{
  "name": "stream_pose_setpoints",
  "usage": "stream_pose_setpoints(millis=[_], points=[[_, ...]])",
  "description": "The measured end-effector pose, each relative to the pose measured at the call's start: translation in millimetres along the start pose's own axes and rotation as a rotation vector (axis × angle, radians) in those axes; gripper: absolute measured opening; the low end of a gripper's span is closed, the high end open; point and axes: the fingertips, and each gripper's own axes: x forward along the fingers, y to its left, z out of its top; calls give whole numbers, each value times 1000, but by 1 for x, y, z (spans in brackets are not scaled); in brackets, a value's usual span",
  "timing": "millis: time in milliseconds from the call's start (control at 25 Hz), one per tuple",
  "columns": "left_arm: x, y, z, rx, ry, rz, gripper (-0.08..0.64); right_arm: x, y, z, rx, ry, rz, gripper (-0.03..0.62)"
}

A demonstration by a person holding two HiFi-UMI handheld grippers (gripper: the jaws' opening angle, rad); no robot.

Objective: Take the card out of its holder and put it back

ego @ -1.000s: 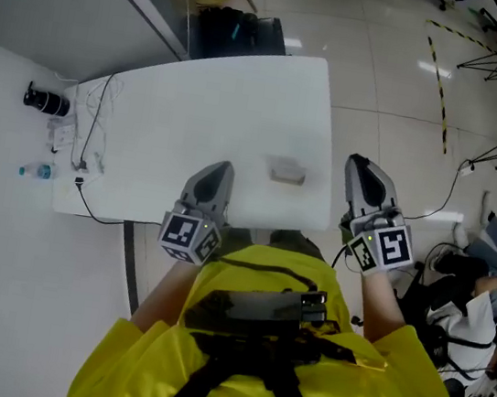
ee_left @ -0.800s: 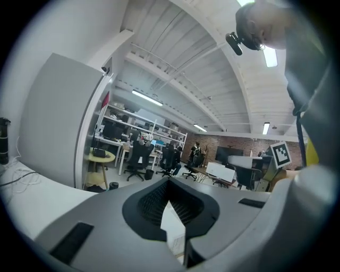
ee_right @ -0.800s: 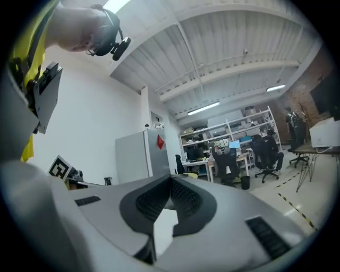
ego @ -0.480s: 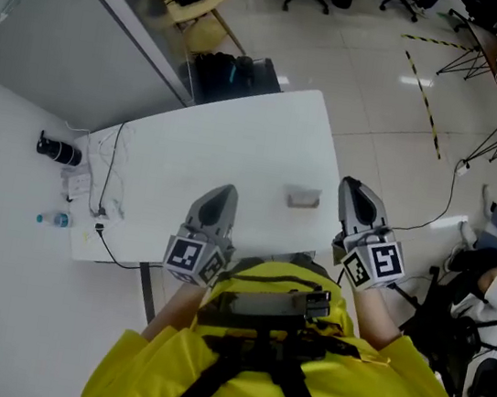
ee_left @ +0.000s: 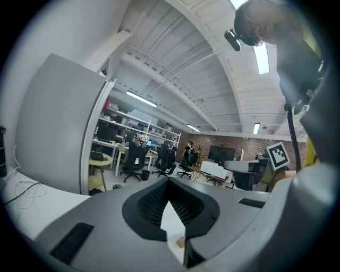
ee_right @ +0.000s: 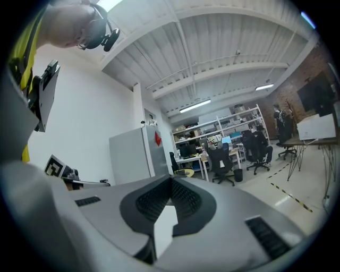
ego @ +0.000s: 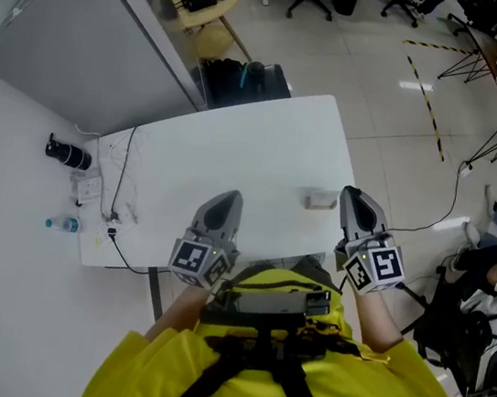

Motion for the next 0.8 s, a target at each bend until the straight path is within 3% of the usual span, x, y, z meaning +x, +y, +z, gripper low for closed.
stream_pose_setpoints(millis=[320, 520, 800], points=[[-19, 32, -23, -11, 55, -3, 6, 2, 13, -34, 29, 22, -74, 3], [-21, 32, -21, -14, 51, -25, 6, 2, 21, -44, 28, 62, -78, 3], [-12, 31, -26, -11, 54, -42, 6, 13, 37, -36, -21, 45, -54, 3]])
